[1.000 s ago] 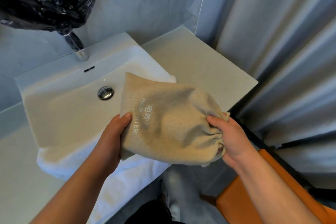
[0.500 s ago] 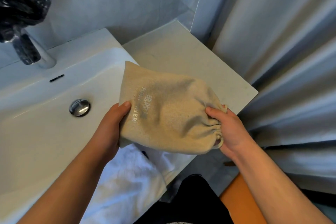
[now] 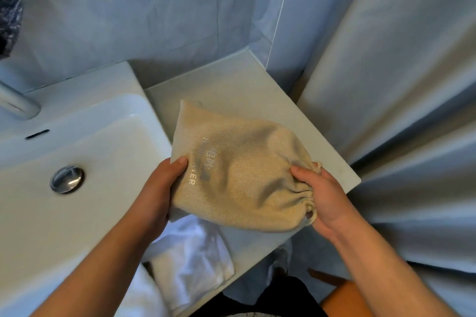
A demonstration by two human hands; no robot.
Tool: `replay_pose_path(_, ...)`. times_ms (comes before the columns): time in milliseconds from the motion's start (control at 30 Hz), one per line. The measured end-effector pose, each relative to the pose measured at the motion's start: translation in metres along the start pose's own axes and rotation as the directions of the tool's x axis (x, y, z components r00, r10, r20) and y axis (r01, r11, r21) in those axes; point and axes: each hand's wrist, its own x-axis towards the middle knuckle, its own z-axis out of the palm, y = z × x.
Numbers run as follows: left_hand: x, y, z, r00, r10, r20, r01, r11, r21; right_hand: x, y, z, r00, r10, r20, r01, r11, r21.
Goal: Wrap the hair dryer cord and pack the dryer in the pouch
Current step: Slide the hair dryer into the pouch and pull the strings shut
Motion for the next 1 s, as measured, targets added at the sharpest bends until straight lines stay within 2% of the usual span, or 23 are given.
replay_pose_path(233,0.032,-0.021,0.079,0.987,-0.085,-0.136,0.074,0.994,-0.082,0.055,-0.06,-0.066,0.994,0.063,0.093,-0.054,0.994,-0.09)
replay_pose_path(400,0.044,-0.024,0.117,0.971,-0.076,-0.225,0.047,0.99,-0.13,0.089,-0.095,-0.086,0.979,0.098,0.179,-0.069,0.985,-0.16)
replay_pose_path(533,0.049,-0.022,0.122,0.948,-0.091,-0.306,0.046,0.988,-0.15,0.114,-0.105,-0.08,0.962,0.148,0.227,-0.103,0.974,-0.2)
replay_pose_path(700,0.061,-0.016,0.109,0.935,-0.083,-0.343,0.035,0.989,-0.146,0.138,-0.111,-0.056,0.943,0.2,0.267,-0.13,0.958,-0.257)
replay_pose_path(1000,0.139,-0.027,0.076,0.939,-0.078,-0.334,0.038,0.992,-0.124,0.201,-0.118,-0.02,0.947,0.23,0.226,-0.145,0.93,-0.337)
